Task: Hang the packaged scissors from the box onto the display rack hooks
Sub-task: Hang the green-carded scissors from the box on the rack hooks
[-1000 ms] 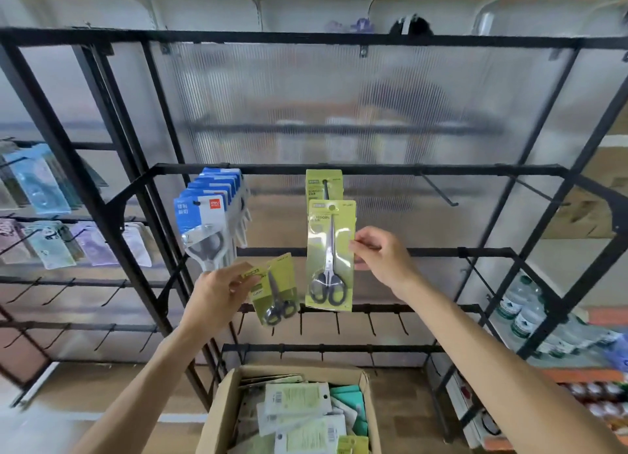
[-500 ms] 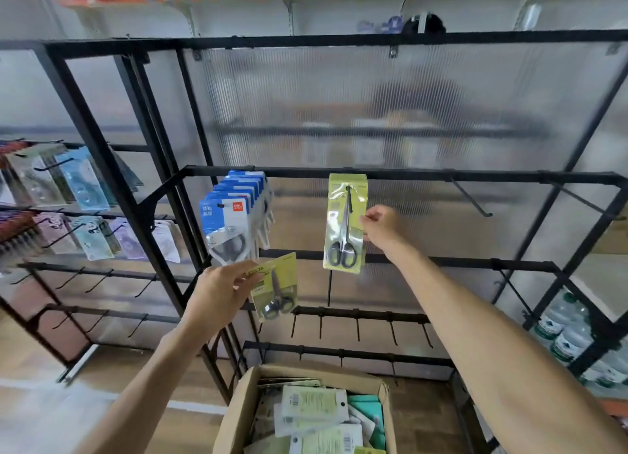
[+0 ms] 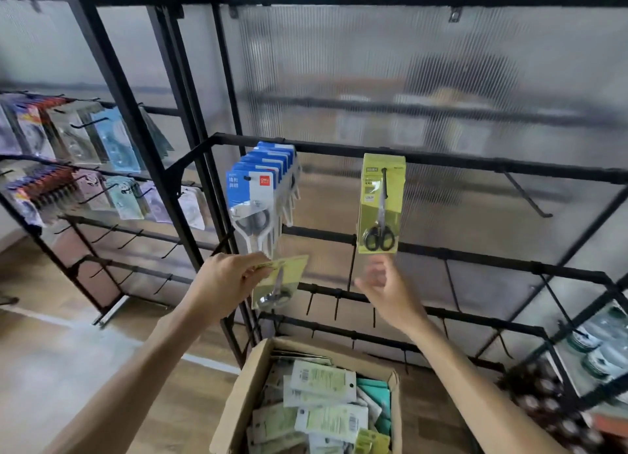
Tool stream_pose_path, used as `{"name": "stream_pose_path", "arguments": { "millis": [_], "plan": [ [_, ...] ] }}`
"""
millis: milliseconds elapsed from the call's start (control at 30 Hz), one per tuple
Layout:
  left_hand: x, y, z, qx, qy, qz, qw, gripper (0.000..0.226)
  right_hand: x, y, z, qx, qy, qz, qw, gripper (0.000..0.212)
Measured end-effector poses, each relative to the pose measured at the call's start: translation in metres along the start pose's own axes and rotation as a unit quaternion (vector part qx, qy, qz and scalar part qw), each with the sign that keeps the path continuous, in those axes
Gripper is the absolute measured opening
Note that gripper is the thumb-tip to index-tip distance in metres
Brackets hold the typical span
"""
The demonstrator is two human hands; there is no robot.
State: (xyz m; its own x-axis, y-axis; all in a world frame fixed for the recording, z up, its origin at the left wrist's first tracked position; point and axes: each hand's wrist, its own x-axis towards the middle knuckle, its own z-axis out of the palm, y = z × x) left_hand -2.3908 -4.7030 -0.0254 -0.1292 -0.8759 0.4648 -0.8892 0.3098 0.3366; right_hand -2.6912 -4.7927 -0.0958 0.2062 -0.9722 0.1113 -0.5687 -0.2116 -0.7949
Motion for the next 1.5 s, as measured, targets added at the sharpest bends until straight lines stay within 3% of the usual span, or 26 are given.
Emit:
{"name": "stream_pose_path", "arguments": {
  "millis": [67,167,333,500,600,733,867,1300,1433,1500],
  "plan": [
    [0.004,0.006,0.006,-0.009,-0.008,0.008,1.000,0.006,-0.012,-0.006,0.017,0.024,-0.088,-0.017,0.996,0.045],
    [0.013,0.019,0.011,-0.053,-0.013,0.018,0.998,0.004,-0.016,-0.016,0.027,0.043,-0.124,-0.049,0.990,0.037],
    [0.030,0.030,0.021,-0.079,-0.011,0.051,0.995,0.008,-0.015,-0.025,0.017,0.066,-0.069,-0.086,0.992,0.015],
    [0.043,0.042,0.032,-0.106,-0.017,0.070,0.992,0.007,-0.016,-0.025,0.000,0.095,-0.007,-0.114,0.989,0.012],
    [0.054,0.046,0.036,-0.121,-0.037,0.061,0.990,0.030,-0.019,-0.028,-0.015,0.103,0.006,-0.126,0.987,0.012],
    [0.066,0.056,0.036,-0.063,-0.015,0.087,0.994,0.050,-0.022,-0.028,-0.045,0.075,0.026,-0.157,0.984,0.016],
    [0.073,0.063,0.036,-0.045,0.007,0.099,0.994,0.057,-0.014,-0.032,-0.079,0.119,0.035,-0.122,0.985,0.018],
    [0.068,0.061,0.037,-0.009,-0.059,0.077,0.995,0.061,0.023,-0.043,-0.093,0.203,0.008,0.026,0.979,0.010],
    [0.065,0.067,0.038,-0.007,-0.070,0.080,0.994,0.060,0.054,-0.049,-0.094,0.155,0.038,0.059,0.985,0.018],
    [0.064,0.076,0.039,-0.009,-0.074,0.084,0.994,0.059,0.075,-0.051,-0.094,0.128,0.065,0.066,0.987,0.008]
  ]
}}
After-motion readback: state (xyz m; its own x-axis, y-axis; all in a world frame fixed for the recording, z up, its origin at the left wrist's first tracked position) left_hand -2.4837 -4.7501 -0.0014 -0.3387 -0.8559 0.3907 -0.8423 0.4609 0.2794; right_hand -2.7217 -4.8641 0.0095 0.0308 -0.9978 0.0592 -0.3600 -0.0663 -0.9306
